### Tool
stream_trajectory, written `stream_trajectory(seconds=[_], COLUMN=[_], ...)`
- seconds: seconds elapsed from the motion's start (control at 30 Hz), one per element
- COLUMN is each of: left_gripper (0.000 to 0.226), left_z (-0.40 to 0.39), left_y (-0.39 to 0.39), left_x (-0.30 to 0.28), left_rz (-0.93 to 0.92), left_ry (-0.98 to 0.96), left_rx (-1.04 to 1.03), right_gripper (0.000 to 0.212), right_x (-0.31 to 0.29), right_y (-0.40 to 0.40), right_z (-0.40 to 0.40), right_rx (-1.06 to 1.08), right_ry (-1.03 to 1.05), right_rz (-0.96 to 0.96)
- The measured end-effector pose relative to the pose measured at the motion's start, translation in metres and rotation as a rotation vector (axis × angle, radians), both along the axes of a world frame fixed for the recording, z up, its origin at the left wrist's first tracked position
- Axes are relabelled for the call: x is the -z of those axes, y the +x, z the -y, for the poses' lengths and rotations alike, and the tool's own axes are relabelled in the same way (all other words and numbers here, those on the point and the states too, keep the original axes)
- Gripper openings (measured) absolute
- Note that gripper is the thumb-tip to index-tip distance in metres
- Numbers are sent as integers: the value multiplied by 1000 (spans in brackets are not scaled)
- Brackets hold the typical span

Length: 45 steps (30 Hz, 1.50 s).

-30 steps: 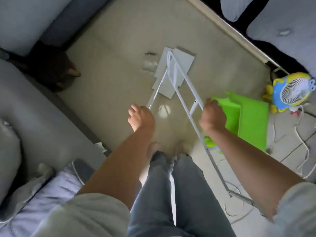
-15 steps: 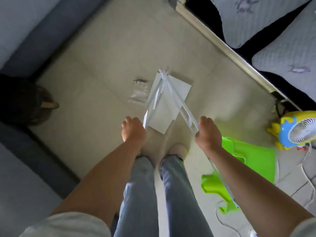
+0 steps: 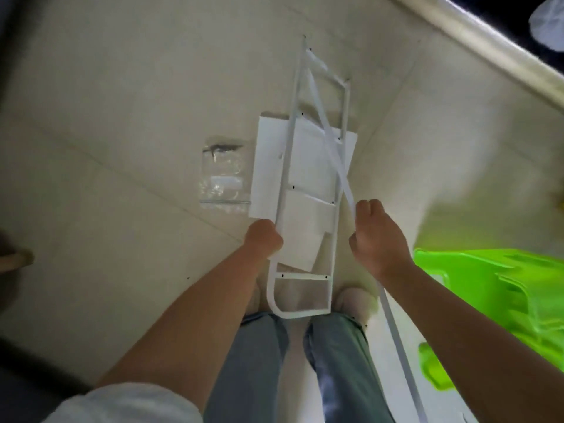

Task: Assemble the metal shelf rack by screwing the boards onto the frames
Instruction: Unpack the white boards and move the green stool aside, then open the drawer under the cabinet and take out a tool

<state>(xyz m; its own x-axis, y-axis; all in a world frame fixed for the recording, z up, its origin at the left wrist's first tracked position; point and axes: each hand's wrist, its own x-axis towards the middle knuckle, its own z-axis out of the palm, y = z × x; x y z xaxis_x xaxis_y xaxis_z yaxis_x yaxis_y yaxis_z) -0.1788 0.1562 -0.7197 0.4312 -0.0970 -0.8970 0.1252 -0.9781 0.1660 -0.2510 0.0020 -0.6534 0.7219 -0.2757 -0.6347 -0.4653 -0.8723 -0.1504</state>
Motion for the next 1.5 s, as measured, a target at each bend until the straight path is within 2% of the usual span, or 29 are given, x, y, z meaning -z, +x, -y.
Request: stream_trajectory(seconds=[0.07,0.17,0.37,0.57,0.73,0.87,1.0,1.13,1.33,1.5], left_gripper=[31,34,38,36,38,39,36,33,37,33], left_z=[-7,-23,-50,-49,-19,27,71,107,147,171], left_y=[1,4,19,26,8,-12,-40,-70,-135,-221], left_x=[23,44,46,32,-7,-59,-117,-173,-235,-284], left_rz=[-1,40,105,215,253,324,449,568,611,633], left_ry=[44,128,337,340,272,143,42,-59,-192,-358], left_rx=[48,120,711,809,986,1091,1164,1263,1417,1601], right_gripper=[40,36,35,36,35,31,32,36,36,36], right_x=[23,62,119,135,96,44,-14,-63,-142,-212], right_y=[10,16,43,44,-2,-35,-64,-110,-192,-297], right_z=[-11,-23,-64,-75,-51,-26,1,30,47,60], right_rx=[-45,-19,120,241,219,350,399,370,588,799], right_ry=[21,69,248,342,279,261,192,65,-67,-137], right_rz=[42,7,83,126,104,132,233,167,233,272])
